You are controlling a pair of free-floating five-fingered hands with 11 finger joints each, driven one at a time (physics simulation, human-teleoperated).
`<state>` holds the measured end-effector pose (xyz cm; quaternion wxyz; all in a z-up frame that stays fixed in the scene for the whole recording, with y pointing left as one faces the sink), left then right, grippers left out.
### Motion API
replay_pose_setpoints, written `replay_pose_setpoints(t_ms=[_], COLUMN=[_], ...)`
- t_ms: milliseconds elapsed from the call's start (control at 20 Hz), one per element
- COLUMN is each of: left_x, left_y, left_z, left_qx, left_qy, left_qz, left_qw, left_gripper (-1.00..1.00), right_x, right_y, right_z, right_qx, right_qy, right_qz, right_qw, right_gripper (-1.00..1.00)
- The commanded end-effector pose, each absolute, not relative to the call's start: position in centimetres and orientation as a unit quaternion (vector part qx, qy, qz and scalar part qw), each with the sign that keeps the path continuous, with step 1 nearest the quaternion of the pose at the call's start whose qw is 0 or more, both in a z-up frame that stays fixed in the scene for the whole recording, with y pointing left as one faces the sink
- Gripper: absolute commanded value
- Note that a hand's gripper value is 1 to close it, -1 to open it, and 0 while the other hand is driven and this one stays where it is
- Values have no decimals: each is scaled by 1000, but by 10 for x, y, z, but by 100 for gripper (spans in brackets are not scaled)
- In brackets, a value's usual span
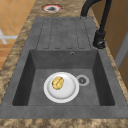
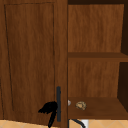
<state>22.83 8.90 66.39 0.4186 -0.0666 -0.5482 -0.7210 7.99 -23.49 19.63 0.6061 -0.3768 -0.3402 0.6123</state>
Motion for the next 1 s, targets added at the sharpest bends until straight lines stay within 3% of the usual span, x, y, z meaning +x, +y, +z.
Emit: replay_pose_setpoints(t_ms=[0,600,750,950], left_x=[254,330,344,347], left_y=[78,63,57,58], left_z=[654,646,641,641], left_qx=[-41,-14,-23,-28], left_qy=[-550,-527,-502,-497], left_qz=[-721,-728,-722,-721], left_qw=[420,439,476,482], left_gripper=[-100,-100,-100,-100], right_x=[80,80,80,80], right_y=[-235,-235,-235,-235], right_z=[196,196,196,196], right_qx=[-377,-377,-377,-377], right_qy=[-340,-340,-340,-340], right_qz=[612,612,612,612], right_qw=[606,606,606,606], right_gripper=[0,0,0,0])
